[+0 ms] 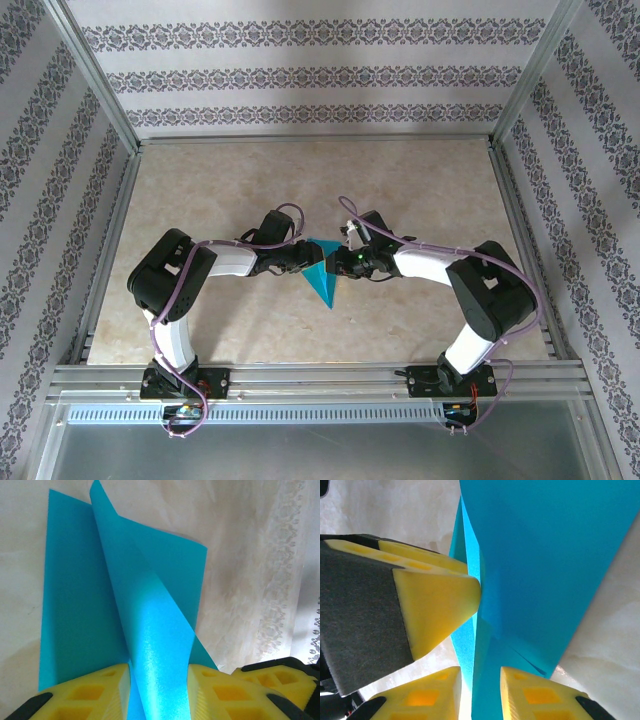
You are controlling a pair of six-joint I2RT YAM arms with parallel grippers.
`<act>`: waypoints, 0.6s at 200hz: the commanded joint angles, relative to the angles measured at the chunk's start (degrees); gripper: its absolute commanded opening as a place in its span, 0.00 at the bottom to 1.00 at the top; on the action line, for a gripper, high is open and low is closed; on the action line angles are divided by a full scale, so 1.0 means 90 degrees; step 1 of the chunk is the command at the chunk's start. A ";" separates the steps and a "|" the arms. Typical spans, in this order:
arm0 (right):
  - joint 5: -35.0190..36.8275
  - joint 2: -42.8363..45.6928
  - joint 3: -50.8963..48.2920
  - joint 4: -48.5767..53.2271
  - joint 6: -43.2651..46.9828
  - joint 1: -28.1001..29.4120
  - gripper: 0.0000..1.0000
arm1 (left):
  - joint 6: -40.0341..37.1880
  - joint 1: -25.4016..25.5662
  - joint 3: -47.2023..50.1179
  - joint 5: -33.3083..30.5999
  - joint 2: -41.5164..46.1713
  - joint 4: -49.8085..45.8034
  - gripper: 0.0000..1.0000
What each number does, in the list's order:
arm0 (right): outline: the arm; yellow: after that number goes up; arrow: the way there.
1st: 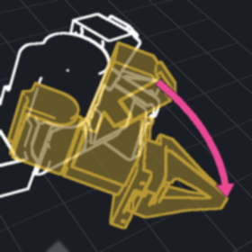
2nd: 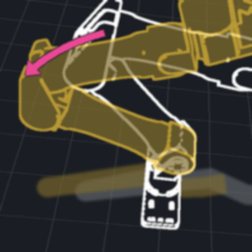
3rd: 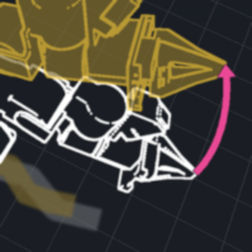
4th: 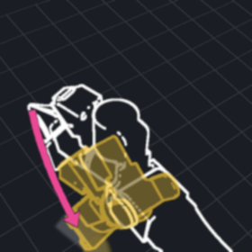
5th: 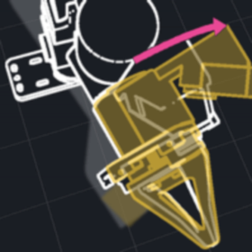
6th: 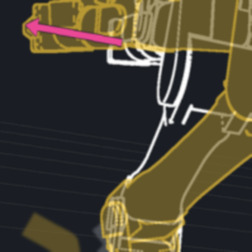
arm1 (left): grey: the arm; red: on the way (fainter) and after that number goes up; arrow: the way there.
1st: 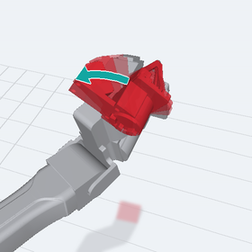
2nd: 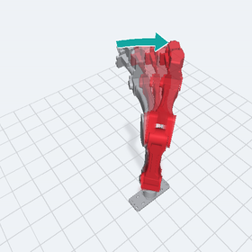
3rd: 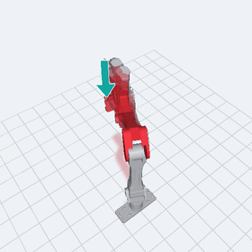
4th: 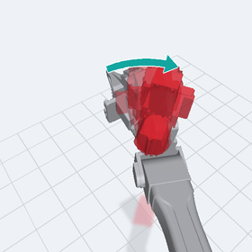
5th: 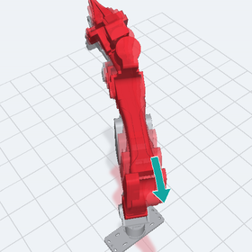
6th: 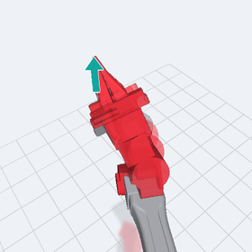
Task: Fold a paper plane with a square sheet of paper (fold left side to right side)
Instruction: Fourth fold the wing at the center of the table.
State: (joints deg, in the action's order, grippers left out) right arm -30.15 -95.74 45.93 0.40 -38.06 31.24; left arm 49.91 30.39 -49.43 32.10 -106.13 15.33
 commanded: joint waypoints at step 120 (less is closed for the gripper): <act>-0.0163 -0.0234 0.0126 -0.0306 -0.0126 0.0032 0.18 | -0.0194 0.0061 0.0028 -0.0294 0.0003 -0.0581 0.36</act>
State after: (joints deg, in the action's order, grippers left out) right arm -30.55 -96.84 46.02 -0.75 -38.92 31.27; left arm 49.89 30.39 -49.43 32.10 -106.13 15.29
